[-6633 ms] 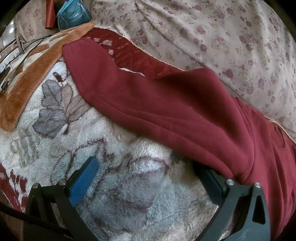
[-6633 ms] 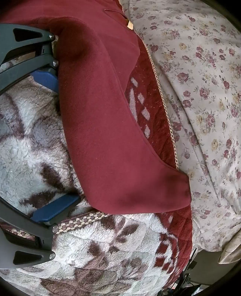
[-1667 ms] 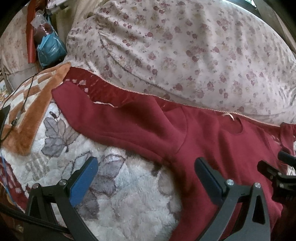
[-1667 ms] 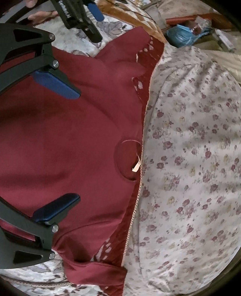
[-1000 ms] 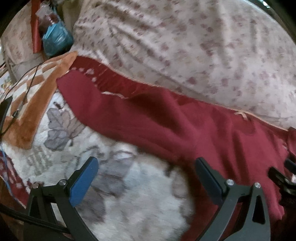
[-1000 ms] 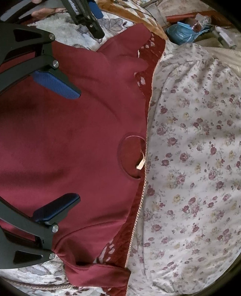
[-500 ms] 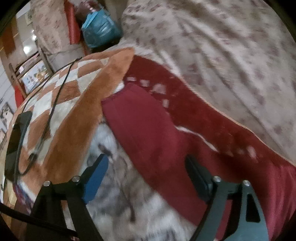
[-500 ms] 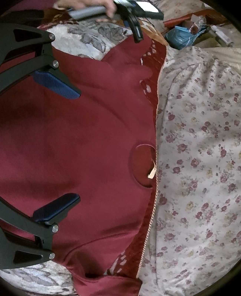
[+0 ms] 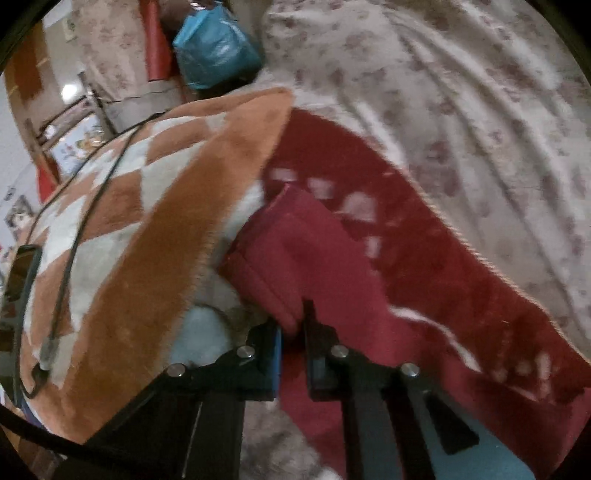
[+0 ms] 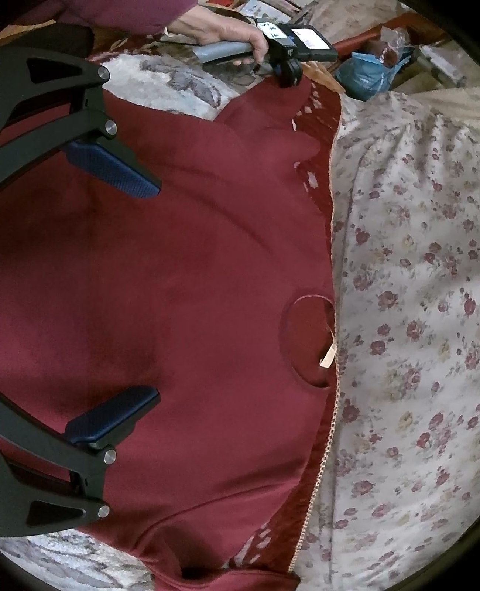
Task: Fold small clothes
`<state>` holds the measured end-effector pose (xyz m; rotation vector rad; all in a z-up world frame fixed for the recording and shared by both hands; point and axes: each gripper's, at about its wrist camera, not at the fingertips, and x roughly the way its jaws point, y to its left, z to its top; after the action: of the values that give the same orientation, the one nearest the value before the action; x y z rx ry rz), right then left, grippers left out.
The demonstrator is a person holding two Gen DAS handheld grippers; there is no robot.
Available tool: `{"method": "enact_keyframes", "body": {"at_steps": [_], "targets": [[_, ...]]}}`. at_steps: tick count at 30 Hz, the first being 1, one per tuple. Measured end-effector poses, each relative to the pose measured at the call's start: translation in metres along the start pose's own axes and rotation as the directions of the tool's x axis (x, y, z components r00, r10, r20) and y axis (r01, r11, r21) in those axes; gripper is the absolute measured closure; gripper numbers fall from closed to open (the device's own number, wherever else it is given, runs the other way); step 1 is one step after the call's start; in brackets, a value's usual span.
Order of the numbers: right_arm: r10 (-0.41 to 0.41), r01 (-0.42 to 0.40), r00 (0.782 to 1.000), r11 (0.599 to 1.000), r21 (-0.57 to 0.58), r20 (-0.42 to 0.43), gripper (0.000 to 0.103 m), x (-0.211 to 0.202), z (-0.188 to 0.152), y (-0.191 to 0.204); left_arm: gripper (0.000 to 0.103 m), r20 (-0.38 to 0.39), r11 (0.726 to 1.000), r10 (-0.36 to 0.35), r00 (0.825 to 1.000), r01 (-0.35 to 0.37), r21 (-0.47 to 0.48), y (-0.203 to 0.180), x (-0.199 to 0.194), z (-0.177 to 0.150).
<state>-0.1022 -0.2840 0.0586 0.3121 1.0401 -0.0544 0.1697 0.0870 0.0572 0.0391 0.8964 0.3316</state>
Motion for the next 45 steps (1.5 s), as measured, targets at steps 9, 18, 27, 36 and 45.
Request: {"method": "enact_keyframes", "body": {"at_steps": [9,18,27,36,45], "targets": [[-0.003,0.003,0.999,1.0,0.006,0.045,0.0,-0.017,0.003,0.001,0.095,0.118,0.953,-0.285,0.951,0.268,0.141,-0.066,-0.118,-0.03],[-0.025,0.019,0.993,0.998,0.057,0.114,0.0,-0.05,0.007,-0.017,0.095,0.066,0.83,-0.519,0.852,0.484,0.278,-0.139,-0.213,-0.089],[-0.094,0.066,0.987,0.978,0.199,0.133,0.0,-0.066,0.003,-0.068,0.095,-0.071,0.741,-0.596,0.8,0.582,0.336,-0.207,-0.231,-0.155],[-0.149,0.079,0.971,0.939,0.335,0.186,0.0,-0.091,0.01,-0.117,0.093,-0.158,0.653,-0.649,0.745,0.651,0.388,-0.253,-0.242,-0.192],[-0.151,0.087,0.974,0.936,0.341,0.166,0.0,-0.079,0.008,-0.125,0.036,-0.209,0.613,-0.628,0.749,0.642,0.46,-0.221,-0.248,-0.191]]}}
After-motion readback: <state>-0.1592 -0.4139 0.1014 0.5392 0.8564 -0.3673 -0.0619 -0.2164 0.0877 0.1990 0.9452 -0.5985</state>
